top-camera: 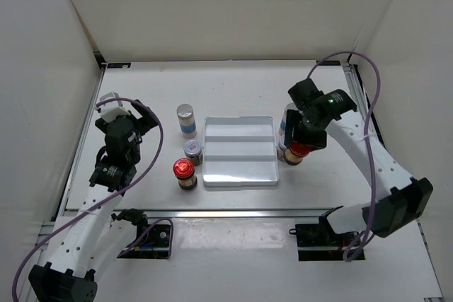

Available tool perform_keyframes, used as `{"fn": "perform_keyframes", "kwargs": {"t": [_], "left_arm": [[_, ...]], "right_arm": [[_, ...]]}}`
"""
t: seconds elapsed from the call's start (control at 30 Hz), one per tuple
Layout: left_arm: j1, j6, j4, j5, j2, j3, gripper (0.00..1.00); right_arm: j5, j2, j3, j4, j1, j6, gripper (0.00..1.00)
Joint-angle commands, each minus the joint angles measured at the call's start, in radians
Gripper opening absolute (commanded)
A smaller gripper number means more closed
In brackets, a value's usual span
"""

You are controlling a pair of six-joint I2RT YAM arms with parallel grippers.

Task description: Organize the condiment bottles

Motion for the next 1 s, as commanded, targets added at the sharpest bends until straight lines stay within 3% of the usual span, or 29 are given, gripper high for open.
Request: {"fn": "perform_keyframes", "kwargs": {"t": [0.0, 0.17, 0.33, 0.7, 0.9, 0.93, 0.97], "left_arm": [[-0.004, 0.008, -0.006, -0.023, -0.015, -0.010, 1.00], [-0.004, 0.008, 0.004, -0.023, -0.015, -0.019, 1.00], [-0.004, 0.017, 0.004, -0.023, -0.015, -0.019, 1.00], [-0.013, 0.026, 0.004, -0.012, -0.015, -0.019, 1.00], [-0.059, 0.003, -0.090, 0.067, 0.049, 0.045, 1.00], [-0.071, -0.011, -0.117, 0.098, 0.060, 0.091, 1.00], [-0.071, -0.011, -0.174, 0.136, 0.078, 0.117, 1.00]], "right_arm": [[-0.016, -0.049, 0.103, -0.043, 0.104, 0.054, 0.03], [-0.037, 0.020, 0.117, 0.049, 0.202, 0.081, 0.00], [0.009, 0.138, 0.141, 0.030, 0.256, 0.095, 0.00], [-0.013, 0.255, -0.044, 0.180, 0.293, 0.127, 0.00], [0.001, 0.222, -0.069, 0.180, 0.293, 0.158, 0.74], [0.015, 0.208, -0.060, 0.166, 0.303, 0.158, 0.95], [0.048, 0.179, -0.045, 0.148, 0.303, 0.158, 1.00]]}}
